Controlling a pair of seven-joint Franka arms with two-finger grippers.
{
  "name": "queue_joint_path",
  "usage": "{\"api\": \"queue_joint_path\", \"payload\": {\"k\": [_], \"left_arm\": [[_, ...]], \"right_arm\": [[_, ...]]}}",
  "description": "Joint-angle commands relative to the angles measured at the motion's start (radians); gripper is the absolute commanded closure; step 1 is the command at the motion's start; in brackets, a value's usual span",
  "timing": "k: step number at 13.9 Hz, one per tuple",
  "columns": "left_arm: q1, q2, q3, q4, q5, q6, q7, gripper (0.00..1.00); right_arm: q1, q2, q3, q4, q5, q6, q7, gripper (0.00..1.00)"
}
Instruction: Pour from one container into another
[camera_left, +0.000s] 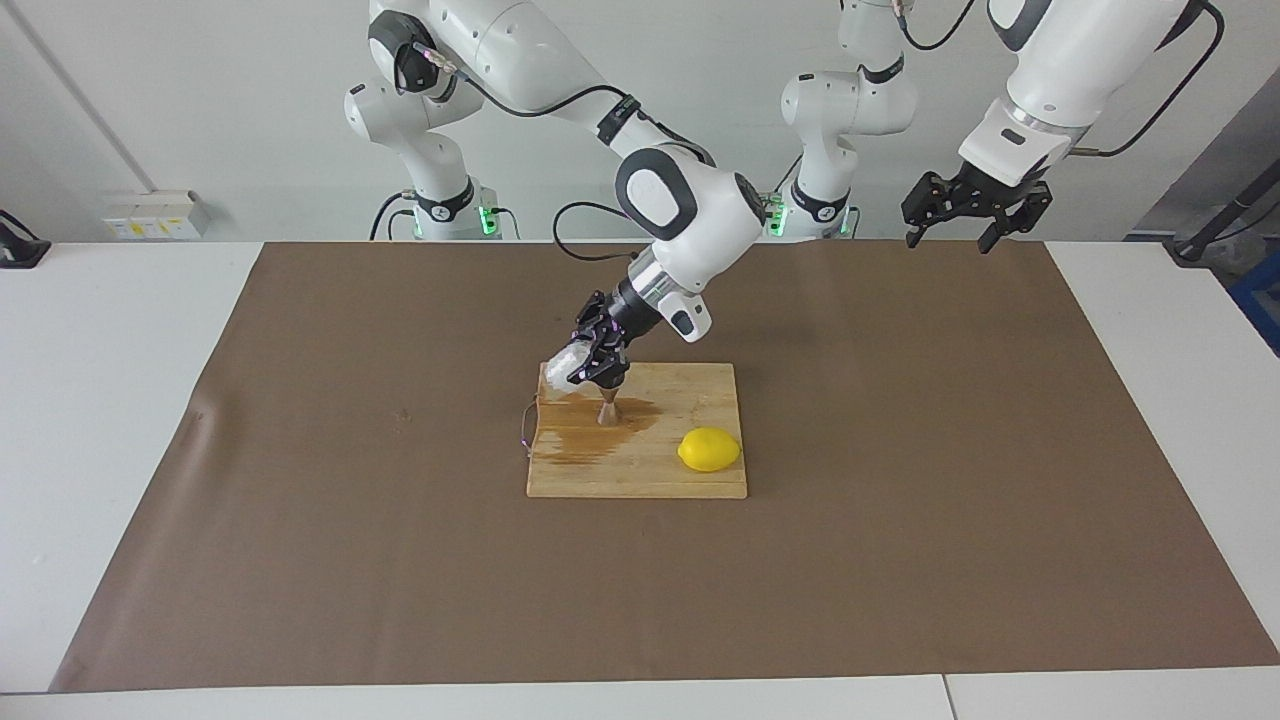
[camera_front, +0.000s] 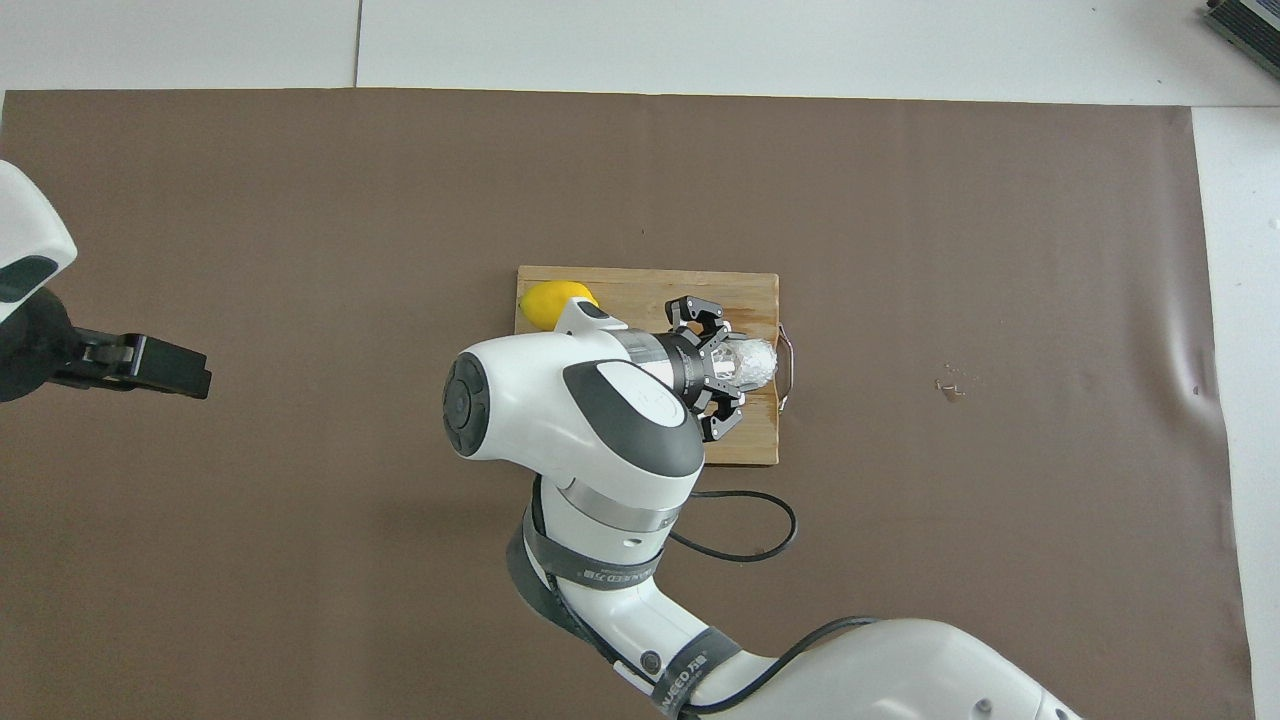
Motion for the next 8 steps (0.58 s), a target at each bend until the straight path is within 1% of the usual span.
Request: {"api": "queue_joint_path", "payload": {"k": [1,8], "left_arm": [[-0.001,-0.025,0.004,-0.028,0.011,0.009,0.005,0.0],[-0.001,-0.025,0.004,-0.028,0.011,0.009,0.003,0.0]], "right_arm": [[-0.008,0.017,0.021,0.03,-0.035,-0.032,-0.047,1.0],[-0.008,0.022,0.021,0.036,-0.044,-0.035,-0.082,1.0]]}}
